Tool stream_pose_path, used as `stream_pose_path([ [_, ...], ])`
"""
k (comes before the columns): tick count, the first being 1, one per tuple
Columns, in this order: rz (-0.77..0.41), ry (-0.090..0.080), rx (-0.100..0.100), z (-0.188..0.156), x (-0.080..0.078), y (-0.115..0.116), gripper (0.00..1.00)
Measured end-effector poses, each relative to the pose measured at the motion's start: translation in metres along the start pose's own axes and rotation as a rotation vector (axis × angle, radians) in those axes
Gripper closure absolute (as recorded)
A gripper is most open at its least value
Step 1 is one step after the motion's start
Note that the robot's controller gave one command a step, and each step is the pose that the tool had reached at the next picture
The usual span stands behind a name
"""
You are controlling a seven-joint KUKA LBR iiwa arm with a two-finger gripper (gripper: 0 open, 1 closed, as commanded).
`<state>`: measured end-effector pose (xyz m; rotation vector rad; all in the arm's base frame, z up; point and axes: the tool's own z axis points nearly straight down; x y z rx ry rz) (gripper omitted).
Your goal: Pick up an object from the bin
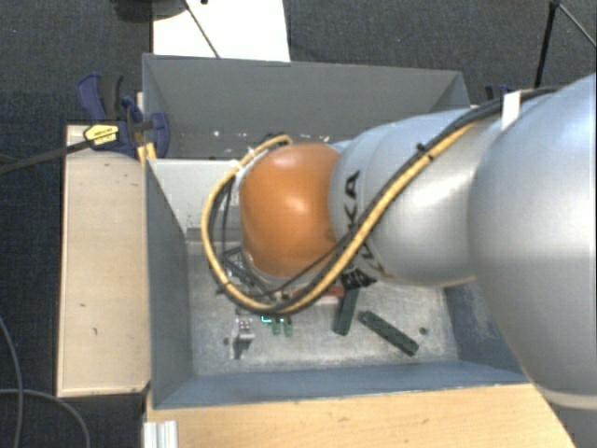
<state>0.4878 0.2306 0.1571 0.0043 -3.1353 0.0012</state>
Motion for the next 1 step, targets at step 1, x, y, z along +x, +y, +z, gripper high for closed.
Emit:
stream_pose_path([
  [1, 0.005, -0.007, -0.002, -0.0041, -0.0024, -0.001, 0.0],
])
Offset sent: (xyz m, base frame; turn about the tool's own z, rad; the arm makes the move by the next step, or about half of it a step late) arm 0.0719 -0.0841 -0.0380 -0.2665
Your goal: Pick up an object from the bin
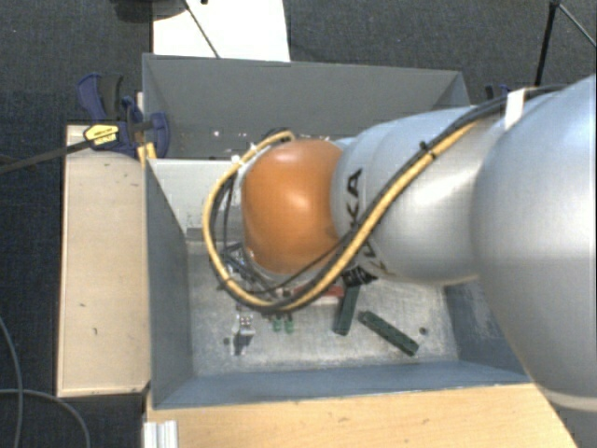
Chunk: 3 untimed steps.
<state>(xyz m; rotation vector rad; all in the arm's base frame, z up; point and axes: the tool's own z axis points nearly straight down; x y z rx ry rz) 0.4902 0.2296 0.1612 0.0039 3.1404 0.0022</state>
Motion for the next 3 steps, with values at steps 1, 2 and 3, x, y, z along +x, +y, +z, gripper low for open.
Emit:
stream_pose_path([
  [1, -0.17, -0.004, -0.004, 0.022, -0.038, -0.04, 0.0],
  [2, -0.17, 0.002, 0.002, 0.005, -0.032, -0.099, 0.0],
  [3, -0.317, -0.004, 0.0, 0.02, -0.083, -0.121, 0.0],
])
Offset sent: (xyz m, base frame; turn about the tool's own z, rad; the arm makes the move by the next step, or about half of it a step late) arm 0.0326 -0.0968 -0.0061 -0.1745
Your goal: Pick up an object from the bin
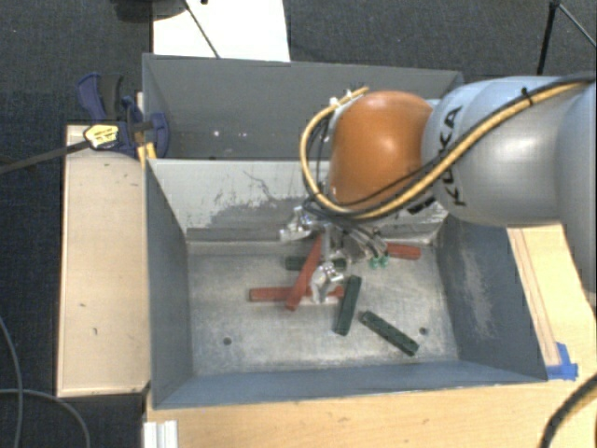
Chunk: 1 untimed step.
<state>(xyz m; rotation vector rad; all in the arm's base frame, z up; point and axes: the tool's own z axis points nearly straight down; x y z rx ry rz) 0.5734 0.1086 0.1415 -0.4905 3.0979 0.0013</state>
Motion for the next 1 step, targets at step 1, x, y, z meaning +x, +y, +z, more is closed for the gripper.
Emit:
stream_pose_path([
  [1, 0.045, -0.003, -0.001, 0.0657, 0.0277, -0.0075, 0.0],
])
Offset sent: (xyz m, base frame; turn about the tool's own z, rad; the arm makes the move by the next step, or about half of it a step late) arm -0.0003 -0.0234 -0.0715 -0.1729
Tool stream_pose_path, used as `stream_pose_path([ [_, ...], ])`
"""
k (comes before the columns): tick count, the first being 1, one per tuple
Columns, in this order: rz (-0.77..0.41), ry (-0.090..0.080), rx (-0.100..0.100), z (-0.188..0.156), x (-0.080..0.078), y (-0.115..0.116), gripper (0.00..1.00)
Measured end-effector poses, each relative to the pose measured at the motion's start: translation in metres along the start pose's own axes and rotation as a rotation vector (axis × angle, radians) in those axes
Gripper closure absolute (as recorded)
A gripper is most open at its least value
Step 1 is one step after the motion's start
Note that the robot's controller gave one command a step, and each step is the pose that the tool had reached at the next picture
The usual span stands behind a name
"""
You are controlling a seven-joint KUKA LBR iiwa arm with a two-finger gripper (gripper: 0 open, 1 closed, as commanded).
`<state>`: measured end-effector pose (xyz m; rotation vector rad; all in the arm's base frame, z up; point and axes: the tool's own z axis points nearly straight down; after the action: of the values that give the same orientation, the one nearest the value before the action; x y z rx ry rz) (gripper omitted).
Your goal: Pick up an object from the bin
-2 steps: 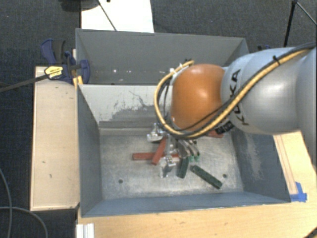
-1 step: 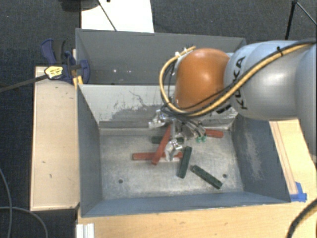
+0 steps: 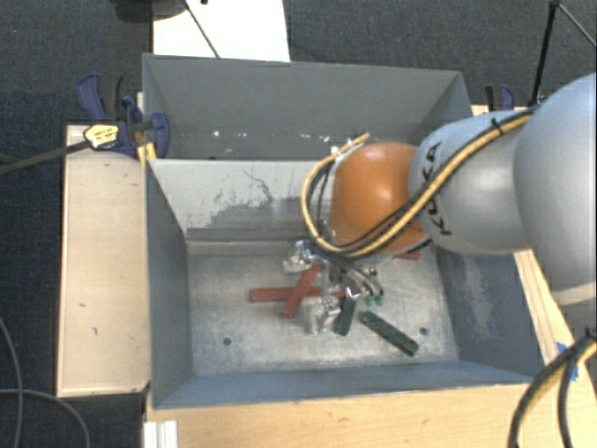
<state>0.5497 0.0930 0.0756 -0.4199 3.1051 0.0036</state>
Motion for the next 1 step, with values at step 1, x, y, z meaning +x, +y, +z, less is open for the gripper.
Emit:
stream_pose_path([
  [1, -0.217, 0.0, -0.003, 0.0011, -0.0238, -0.0114, 1.0],
])
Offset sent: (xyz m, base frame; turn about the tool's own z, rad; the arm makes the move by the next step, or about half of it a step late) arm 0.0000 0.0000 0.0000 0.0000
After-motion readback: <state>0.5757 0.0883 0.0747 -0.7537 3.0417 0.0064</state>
